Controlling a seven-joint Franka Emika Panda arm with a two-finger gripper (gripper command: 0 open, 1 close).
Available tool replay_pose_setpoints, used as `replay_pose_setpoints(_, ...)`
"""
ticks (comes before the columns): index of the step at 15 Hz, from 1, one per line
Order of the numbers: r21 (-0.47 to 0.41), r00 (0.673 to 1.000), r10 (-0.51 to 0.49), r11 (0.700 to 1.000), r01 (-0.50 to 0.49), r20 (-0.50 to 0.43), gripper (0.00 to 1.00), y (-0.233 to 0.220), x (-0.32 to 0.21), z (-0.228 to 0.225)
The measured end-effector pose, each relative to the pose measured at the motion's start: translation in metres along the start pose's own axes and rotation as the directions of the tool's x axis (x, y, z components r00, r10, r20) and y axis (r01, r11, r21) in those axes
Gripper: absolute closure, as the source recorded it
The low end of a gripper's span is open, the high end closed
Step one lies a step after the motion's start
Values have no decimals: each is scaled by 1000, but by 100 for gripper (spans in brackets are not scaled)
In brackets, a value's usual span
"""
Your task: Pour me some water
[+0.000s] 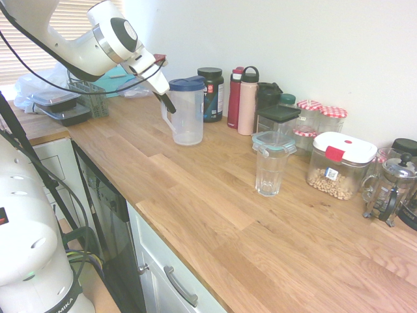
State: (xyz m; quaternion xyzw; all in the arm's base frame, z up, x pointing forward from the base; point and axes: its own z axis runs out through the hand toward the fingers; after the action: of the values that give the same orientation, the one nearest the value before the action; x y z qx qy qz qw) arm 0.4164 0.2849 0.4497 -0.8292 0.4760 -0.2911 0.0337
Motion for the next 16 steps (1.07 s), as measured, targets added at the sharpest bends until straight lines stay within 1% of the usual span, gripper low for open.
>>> replay_pose_setpoints(3, 5, 1000, -2, 1000, 2, 5, 100, -1, -11, 3)
replay_pose_setpoints(7, 47, 1000, 8, 999, -8, -6, 100, -12, -17, -6)
replay_pose_setpoints(9, 42, 1000, 17, 999, -17, 0, 100, -12, -20, -2)
replay_pose_setpoints(10, 35, 1000, 19, 999, -19, 5, 0, -11, -22, 3)
replay_pose_setpoints(13, 18, 1000, 18, 1000, -19, 13, 0, -9, -28, 15)
replay_pose_setpoints(16, 22, 1000, 16, 1000, -16, 14, 0, -9, -33, 14)
